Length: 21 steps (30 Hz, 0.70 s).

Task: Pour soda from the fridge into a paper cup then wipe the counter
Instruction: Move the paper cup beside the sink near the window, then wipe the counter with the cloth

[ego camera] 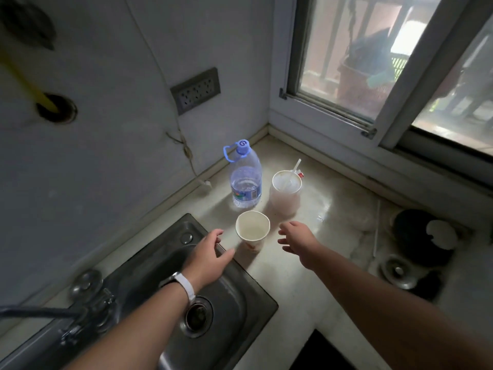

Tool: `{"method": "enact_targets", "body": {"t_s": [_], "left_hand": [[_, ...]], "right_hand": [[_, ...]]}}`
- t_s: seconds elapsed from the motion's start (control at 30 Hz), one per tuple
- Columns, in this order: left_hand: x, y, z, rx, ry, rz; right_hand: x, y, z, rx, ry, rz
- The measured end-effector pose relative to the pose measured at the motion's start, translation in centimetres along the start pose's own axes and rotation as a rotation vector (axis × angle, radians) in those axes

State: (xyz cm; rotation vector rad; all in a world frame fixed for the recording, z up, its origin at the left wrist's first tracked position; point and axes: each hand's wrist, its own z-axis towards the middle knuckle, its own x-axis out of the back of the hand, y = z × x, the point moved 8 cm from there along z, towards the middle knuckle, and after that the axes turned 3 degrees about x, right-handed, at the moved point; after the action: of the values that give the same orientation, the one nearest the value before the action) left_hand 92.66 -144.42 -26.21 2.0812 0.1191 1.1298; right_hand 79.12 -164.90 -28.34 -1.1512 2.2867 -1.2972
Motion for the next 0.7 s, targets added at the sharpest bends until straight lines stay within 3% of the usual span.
{"method": "enact_targets", "body": {"t_s": [0.3, 0.5, 0.7], "left_hand": [[9.1, 1.2, -8.9, -0.173, 0.147, 0.140], [14.4, -1.2, -16.5, -0.247, 0.222, 0.336], [18.6, -6.7, -25.0, -0.197, 0.330, 0.381]], "right_hand": [[-2.4, -8.2, -8.7, 0.330, -0.008, -0.202], [-9.8, -11.2, -18.1, 0.627, -0.097, -0.584], [-19.5, -9.8, -26.2, 0.900, -0.246, -0.885]]}}
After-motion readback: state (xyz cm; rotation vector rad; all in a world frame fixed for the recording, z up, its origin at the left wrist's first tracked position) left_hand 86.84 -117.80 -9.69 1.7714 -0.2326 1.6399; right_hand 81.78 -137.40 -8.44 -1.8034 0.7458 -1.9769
